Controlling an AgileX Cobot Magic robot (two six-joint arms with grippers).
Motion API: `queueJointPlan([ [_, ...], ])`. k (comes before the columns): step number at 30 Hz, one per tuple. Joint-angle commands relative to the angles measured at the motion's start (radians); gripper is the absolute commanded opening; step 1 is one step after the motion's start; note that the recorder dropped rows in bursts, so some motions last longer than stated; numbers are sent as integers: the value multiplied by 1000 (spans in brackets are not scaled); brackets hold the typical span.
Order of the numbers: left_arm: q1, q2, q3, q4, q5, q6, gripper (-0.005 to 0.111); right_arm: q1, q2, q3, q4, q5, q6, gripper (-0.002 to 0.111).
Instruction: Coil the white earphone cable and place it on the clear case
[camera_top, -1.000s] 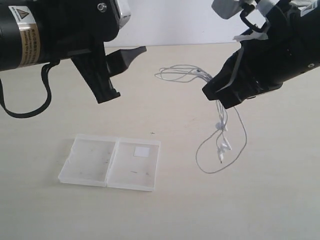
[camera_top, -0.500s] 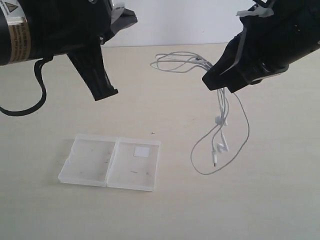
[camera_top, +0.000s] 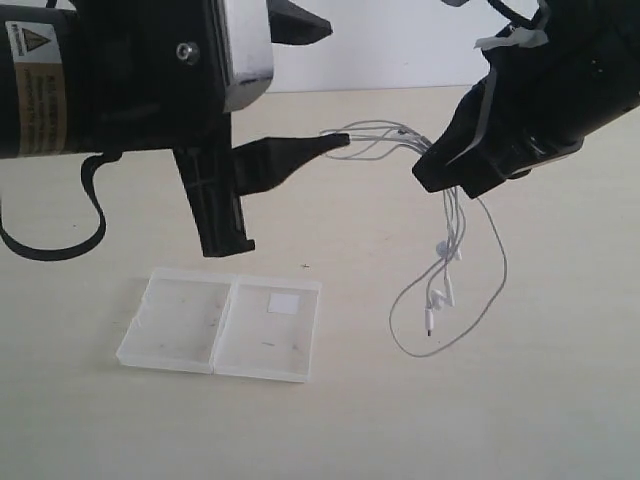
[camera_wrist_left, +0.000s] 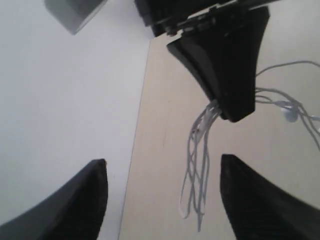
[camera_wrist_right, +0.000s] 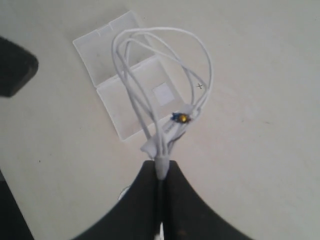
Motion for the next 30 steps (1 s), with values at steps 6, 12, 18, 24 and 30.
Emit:
queueJointPlan([
  [6,-5,76,2,55,-66,52,63,-6,4,-8,-2,10,2,0],
  [12,-5,147,-17,25,-45,75,63,-6,6,-8,-2,10,2,0],
  [18,-5,170,-66,-6,-31,77,63,-6,7,-8,-2,24,2,0],
  [24,-5,189,-103,-6,-62,89,63,-6,7,-8,-2,26,7,0],
  [30,-5,234,-103,-6,-73,133,63,-6,7,-8,-2,31,9,0],
])
